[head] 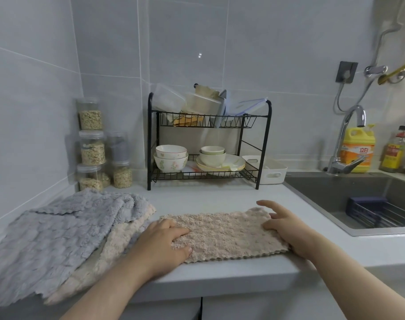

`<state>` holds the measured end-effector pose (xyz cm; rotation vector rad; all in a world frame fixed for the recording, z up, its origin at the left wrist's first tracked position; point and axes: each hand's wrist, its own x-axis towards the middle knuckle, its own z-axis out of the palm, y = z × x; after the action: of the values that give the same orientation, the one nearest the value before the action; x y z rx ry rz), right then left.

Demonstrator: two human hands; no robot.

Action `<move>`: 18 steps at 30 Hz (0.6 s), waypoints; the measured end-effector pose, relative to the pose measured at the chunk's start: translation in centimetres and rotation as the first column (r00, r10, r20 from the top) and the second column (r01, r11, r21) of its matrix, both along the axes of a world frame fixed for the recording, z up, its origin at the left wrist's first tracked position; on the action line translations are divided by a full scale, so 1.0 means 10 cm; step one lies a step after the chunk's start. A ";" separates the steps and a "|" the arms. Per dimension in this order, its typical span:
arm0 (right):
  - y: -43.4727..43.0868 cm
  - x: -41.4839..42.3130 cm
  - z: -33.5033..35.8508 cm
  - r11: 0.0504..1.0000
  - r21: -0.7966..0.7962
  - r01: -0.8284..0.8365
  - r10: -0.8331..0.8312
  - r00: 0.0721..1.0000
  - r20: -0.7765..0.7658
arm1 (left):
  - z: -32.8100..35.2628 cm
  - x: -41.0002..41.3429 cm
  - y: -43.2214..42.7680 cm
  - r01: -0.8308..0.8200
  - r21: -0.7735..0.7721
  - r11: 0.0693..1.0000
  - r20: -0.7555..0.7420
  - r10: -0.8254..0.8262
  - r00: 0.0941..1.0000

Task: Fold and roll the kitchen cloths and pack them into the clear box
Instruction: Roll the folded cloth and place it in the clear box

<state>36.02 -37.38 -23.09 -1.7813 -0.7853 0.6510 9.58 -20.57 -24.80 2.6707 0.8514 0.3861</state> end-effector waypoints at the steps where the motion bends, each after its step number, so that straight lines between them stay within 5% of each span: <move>1: 0.00 -0.02 0.01 1.000 0.022 -0.001 0.002 0.999 -0.036 | 0.01 0.01 0.00 -0.004 0.003 1.000 -0.007 0.004 1.000; 9: 0.03 -0.02 -0.03 0.997 -0.012 0.075 -0.074 0.997 0.021 | 0.35 0.31 -0.03 0.016 0.219 0.975 -0.147 0.017 0.989; 13: 0.01 0.01 -0.03 0.997 0.037 0.071 -0.070 0.997 -0.040 | 0.45 0.55 -0.06 0.135 -0.040 0.990 -0.103 -0.138 0.985; 18: -0.06 0.09 -0.01 0.958 0.218 0.184 -0.101 0.934 -0.343 | 0.43 0.80 -0.02 0.145 -0.166 0.975 -0.385 -0.199 0.901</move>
<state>36.89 -38.03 -23.24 -1.4380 -0.4787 0.6977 17.62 -20.74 -20.45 2.7080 0.7050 -0.2648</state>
